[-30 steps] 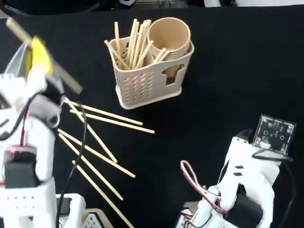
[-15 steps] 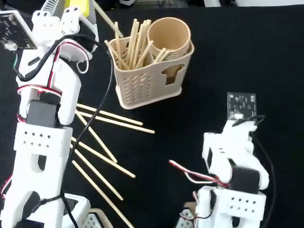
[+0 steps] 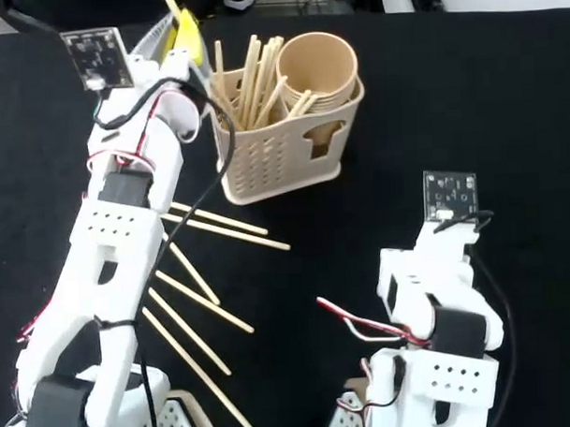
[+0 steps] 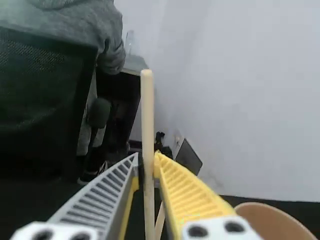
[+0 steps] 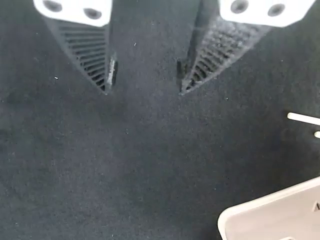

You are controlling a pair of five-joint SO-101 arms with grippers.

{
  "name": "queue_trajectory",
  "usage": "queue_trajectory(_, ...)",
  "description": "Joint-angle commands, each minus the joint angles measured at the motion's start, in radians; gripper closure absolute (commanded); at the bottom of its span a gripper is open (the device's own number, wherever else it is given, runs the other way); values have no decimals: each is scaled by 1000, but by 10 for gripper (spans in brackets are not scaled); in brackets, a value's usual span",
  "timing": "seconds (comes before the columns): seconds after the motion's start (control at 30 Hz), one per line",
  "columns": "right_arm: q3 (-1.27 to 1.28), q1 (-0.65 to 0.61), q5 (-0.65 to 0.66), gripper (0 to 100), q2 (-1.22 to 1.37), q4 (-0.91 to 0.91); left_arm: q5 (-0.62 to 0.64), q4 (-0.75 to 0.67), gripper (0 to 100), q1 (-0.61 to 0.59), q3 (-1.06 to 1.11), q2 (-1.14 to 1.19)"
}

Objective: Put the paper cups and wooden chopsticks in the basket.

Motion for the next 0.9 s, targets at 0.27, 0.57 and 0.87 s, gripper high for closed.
queue_trajectory(0.27, -30, -5, -6, 789, 16, -28, 109, 1112, 644, -64, -377, -255)
queue_trajectory(0.57, -33, -5, -6, 789, 16, -28, 270, 1596, 635, -372, -174, -84)
queue_trajectory(0.87, -30, -5, -3, 789, 16, -26, 328, 1237, 637, -380, 133, 245)
